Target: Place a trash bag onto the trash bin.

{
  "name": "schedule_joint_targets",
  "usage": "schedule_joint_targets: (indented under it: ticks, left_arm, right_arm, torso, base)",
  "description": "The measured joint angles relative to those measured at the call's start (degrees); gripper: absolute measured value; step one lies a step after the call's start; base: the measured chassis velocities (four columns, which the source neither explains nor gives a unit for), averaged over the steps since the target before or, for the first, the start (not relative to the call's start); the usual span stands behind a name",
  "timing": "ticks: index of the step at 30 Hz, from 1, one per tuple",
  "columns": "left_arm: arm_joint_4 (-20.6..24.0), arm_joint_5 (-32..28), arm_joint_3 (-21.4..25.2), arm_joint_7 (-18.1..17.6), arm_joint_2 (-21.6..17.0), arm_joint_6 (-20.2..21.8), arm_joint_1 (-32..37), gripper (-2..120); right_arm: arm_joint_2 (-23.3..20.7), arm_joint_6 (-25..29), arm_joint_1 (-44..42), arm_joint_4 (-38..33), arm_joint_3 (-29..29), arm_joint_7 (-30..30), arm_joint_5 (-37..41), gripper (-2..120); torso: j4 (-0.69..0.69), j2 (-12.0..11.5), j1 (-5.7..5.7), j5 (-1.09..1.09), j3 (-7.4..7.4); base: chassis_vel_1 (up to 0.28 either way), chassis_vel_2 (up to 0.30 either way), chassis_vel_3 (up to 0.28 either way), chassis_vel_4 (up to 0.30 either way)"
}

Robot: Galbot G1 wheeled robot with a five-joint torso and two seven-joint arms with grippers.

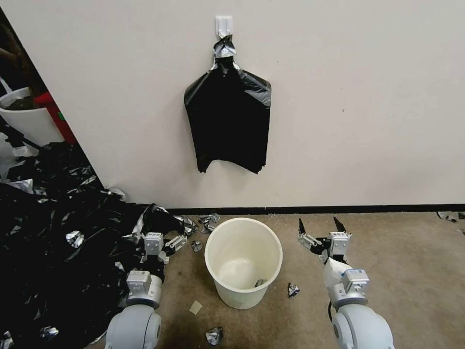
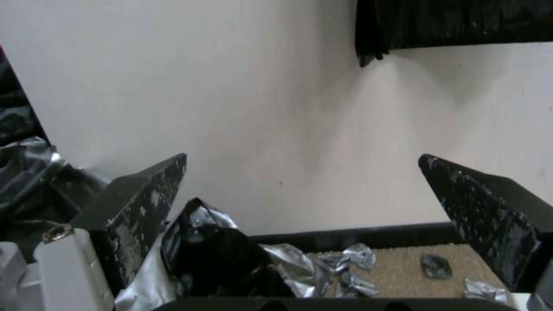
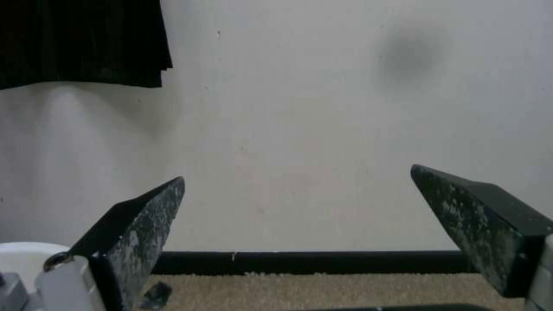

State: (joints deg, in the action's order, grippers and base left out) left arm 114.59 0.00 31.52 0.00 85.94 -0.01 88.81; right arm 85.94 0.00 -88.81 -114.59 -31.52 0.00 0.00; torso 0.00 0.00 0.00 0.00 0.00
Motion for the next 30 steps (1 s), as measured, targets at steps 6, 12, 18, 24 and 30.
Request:
schedule_joint_targets:
  ticks: [6, 12, 18, 24, 30]
  left_arm:
    - [0.0, 0.0, 0.0, 0.0, 0.0, 0.0, 0.0, 100]
    - [0.0, 0.0, 0.0, 0.0, 0.0, 0.0, 0.0, 100]
    - [0.3, -1.4, -0.3, -0.7, -0.5, -0.4, 0.3, 100]
    - [2.3, -9.1, -2.4, -5.2, -3.6, -3.2, 2.6, 100]
    - [4.4, -17.8, -4.7, -10.3, -7.0, -6.4, 5.1, 100]
  right_arm:
    - [0.0, 0.0, 0.0, 0.0, 0.0, 0.0, 0.0, 100]
    - [0.0, 0.0, 0.0, 0.0, 0.0, 0.0, 0.0, 100]
    - [0.1, 1.1, -0.5, -0.1, 0.0, 0.9, 0.0, 100]
    - [0.7, 8.5, -3.7, -1.6, 0.2, 6.6, -0.4, 100]
    - [1.6, 19.2, -8.3, -3.6, 0.7, 14.7, -1.1, 100]
  torso:
    - [0.0, 0.0, 0.0, 0.0, 0.0]
    - [0.0, 0.0, 0.0, 0.0, 0.0]
    - [0.0, 0.0, 0.0, 0.0, 0.0]
    - [0.0, 0.0, 0.0, 0.0, 0.0]
    - [0.0, 0.0, 0.0, -0.02, 0.0]
  base:
    - [0.0, 0.0, 0.0, 0.0]
    - [0.0, 0.0, 0.0, 0.0]
    - [0.0, 0.0, 0.0, 0.0]
    - [0.0, 0.0, 0.0, 0.0]
    - [0.0, 0.0, 0.0, 0.0]
